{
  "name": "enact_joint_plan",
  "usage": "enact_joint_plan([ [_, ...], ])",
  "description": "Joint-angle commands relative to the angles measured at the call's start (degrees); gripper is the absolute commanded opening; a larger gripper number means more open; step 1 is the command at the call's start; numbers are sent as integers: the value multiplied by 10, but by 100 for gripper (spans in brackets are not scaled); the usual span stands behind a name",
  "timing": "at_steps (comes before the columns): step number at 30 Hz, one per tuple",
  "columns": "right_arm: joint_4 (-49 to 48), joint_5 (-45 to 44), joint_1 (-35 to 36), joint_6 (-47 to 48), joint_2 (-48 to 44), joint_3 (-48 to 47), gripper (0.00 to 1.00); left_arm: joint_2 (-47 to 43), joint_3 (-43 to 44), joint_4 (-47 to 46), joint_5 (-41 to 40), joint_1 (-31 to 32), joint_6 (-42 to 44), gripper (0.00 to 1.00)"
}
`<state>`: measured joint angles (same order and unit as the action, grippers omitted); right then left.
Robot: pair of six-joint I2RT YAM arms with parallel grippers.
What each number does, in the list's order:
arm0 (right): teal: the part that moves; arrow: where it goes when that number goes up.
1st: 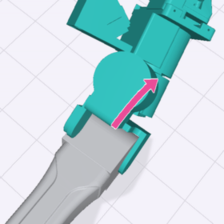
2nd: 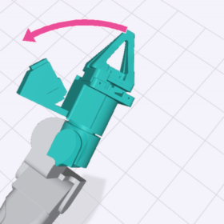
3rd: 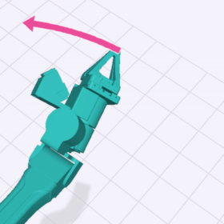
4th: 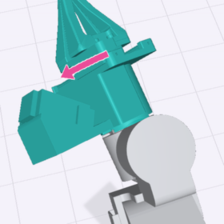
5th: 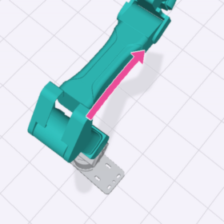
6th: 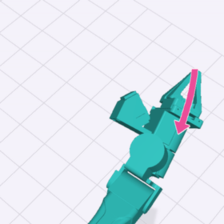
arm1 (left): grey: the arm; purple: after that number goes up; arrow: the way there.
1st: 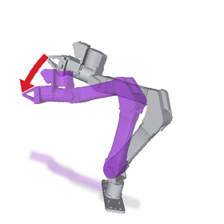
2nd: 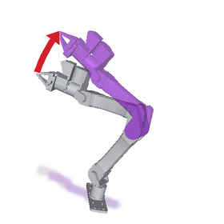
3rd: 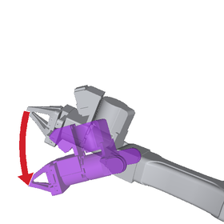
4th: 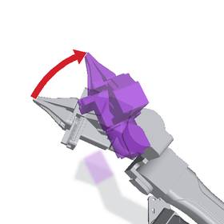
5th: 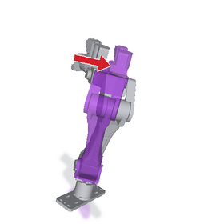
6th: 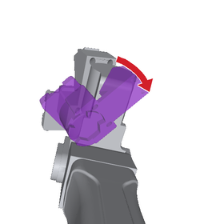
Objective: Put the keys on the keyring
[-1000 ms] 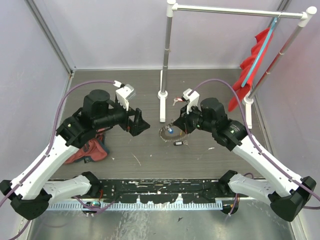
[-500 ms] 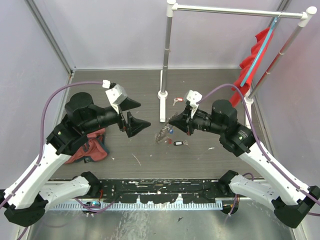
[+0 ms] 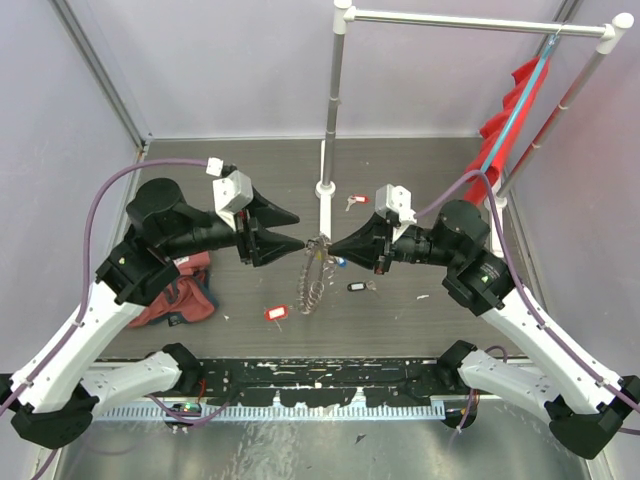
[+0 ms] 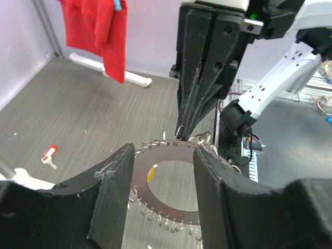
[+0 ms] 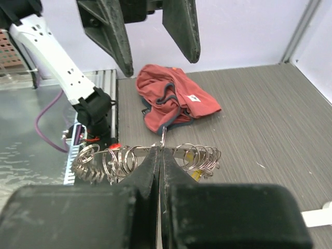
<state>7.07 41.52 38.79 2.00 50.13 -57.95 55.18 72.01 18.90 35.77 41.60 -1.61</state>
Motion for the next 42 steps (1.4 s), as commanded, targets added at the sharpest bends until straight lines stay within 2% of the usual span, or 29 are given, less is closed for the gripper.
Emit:
enact_joint_plan([
  [1,-92,56,1,-27,-5,-36,1,-10,11,-66,77,-1,-19,53],
  [4,-107,73,1,-37,-6,-39,1,-11,8,-84,98,-1,-27,43],
  [7,-116,80,1,-45,-7,-41,1,-9,8,-88,99,0,-28,40],
  [12,-130,83,1,-54,-10,-45,1,8,14,-92,125,0,-45,48],
  [28,-136,86,1,-59,-14,-43,1,40,24,-91,136,19,-44,57],
  [37,-140,88,1,-62,-14,-42,1,50,28,-91,134,25,-44,45],
  [42,-140,87,1,-61,-16,-42,1,56,31,-91,132,28,-43,43],
])
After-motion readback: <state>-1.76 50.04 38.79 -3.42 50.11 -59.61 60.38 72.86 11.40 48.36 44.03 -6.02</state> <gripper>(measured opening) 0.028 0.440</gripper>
